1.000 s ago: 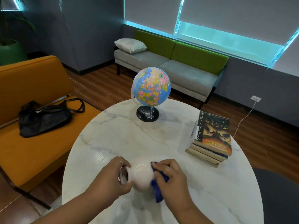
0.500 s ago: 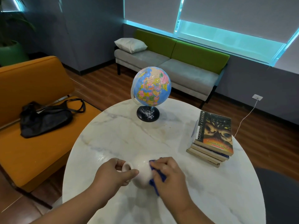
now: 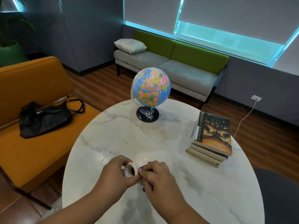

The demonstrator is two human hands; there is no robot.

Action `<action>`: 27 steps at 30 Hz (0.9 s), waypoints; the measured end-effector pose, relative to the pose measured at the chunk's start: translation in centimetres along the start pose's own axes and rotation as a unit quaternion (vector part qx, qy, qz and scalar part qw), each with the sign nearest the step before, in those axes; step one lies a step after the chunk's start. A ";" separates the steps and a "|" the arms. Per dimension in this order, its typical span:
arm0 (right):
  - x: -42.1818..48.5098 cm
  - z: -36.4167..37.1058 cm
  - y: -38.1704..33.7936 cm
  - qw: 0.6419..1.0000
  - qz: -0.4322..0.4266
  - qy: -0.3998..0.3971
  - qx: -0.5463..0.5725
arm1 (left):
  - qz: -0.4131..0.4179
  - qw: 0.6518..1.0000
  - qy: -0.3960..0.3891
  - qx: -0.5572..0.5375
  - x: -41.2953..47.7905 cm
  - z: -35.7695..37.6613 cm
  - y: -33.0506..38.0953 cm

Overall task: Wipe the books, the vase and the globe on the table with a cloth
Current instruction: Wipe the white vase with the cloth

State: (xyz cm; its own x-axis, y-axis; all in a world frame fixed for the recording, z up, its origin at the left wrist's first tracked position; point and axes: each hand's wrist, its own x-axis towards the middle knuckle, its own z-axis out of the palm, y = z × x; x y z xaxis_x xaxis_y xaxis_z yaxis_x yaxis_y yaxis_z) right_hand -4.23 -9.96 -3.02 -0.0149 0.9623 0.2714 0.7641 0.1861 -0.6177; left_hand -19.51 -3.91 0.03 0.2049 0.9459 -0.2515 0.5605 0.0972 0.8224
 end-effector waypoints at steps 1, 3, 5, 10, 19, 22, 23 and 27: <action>0.1 0.0 -0.1 1.000 -0.013 -0.006 -0.008 | 0.001 1.000 0.000 0.000 0.0 0.0 -0.1; 0.8 -0.3 0.5 1.000 0.021 0.013 0.013 | -0.001 1.000 0.002 0.001 0.0 0.0 -0.2; 1.7 -1.0 1.3 0.994 0.090 0.052 0.046 | -0.003 1.000 0.002 0.004 0.0 0.0 -0.3; 1.2 -1.4 0.8 0.995 0.095 0.038 0.007 | 0.002 1.000 0.002 0.004 -0.1 0.2 -0.5; 2.1 -1.9 1.8 0.987 0.144 0.055 0.048 | 0.004 1.000 -0.001 0.018 0.0 0.2 -1.1; 1.2 -2.7 2.6 0.984 0.168 0.057 0.006 | 0.016 1.000 -0.003 0.027 0.0 0.3 -1.4; 0.8 -2.4 2.4 0.987 0.154 0.052 0.004 | 0.023 0.999 -0.003 0.031 0.0 0.3 -1.4; -0.7 -0.8 -0.2 1.000 -0.015 -0.005 -0.017 | 0.045 0.998 -0.003 0.036 0.1 0.6 -1.3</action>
State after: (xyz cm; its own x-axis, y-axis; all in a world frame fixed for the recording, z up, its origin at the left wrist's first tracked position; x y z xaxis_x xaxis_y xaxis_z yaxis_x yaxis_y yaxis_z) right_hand -3.90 -10.81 -2.51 -0.0453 0.9583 0.2820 0.7850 0.2088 -0.5833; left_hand -19.75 -4.16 -1.34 0.2625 0.9478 -0.1810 0.5949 -0.0113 0.8037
